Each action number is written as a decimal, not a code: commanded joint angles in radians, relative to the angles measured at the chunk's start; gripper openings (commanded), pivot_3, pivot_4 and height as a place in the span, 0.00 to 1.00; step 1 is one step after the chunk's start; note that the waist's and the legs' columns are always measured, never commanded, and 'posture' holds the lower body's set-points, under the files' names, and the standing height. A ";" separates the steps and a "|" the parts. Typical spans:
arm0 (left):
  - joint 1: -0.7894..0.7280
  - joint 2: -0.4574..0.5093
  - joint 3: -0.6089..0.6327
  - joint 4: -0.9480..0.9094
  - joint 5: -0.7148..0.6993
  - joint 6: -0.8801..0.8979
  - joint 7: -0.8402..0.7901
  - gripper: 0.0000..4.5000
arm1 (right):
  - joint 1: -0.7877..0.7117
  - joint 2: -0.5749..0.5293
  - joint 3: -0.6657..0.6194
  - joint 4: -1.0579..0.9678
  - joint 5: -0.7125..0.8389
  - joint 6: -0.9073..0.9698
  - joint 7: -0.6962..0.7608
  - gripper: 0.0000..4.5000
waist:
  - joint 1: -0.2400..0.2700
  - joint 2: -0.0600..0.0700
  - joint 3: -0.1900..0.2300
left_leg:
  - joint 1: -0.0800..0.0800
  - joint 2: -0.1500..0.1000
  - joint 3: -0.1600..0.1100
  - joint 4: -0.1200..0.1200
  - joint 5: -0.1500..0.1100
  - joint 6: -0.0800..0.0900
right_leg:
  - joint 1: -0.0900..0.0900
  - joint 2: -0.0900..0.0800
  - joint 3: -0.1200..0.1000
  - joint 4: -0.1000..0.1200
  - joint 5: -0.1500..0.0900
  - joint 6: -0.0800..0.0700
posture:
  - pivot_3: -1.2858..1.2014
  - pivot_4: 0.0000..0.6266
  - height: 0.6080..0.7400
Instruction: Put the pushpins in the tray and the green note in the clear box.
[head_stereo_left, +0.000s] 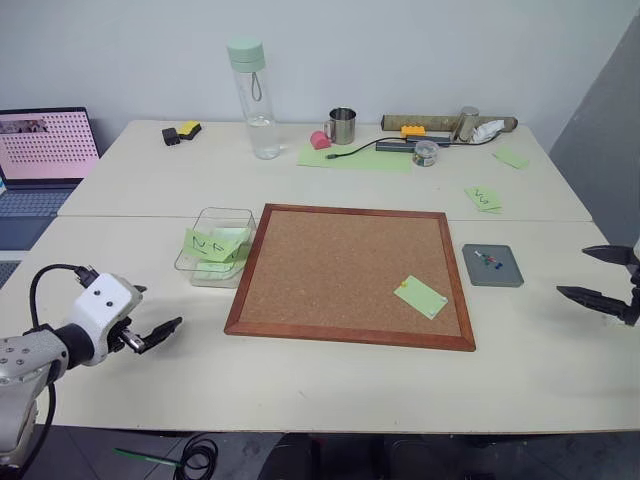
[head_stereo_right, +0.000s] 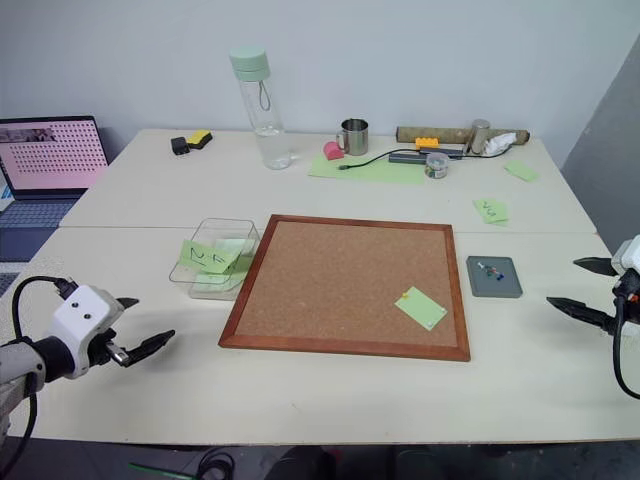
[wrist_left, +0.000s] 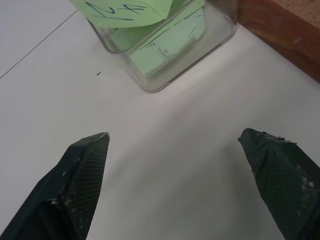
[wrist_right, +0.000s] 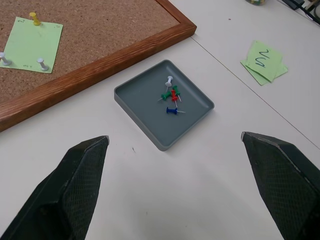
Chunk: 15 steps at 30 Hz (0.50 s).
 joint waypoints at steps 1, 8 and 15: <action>-0.007 -0.006 0.049 -0.034 -0.017 -0.003 -0.002 0.99 | -0.010 -0.016 -0.029 -0.009 0.000 -0.006 0.007 1.00 | 0.000 0.000 0.000 | 0.000 0.000 0.000 0.000 0.000 0.000 | 0.000 0.000 0.000 0.000 0.000 0.000 | 0.52 0.24 1.00; 0.000 -0.003 0.040 -0.028 0.026 -0.013 0.002 0.99 | 0.007 -0.014 -0.035 -0.013 -0.001 -0.008 0.008 1.00 | 0.000 0.000 0.000 | 0.000 0.000 0.000 0.000 0.000 0.000 | 0.000 0.000 0.000 0.000 0.000 0.000 | 0.52 0.24 1.00; -0.034 -0.009 0.029 -0.021 0.020 -0.002 -0.005 0.99 | 0.025 -0.011 -0.040 -0.027 0.002 -0.006 0.006 1.00 | 0.000 0.000 0.000 | 0.000 0.000 0.000 0.000 0.000 0.000 | 0.000 0.000 0.000 0.000 0.000 0.000 | 0.52 0.24 1.00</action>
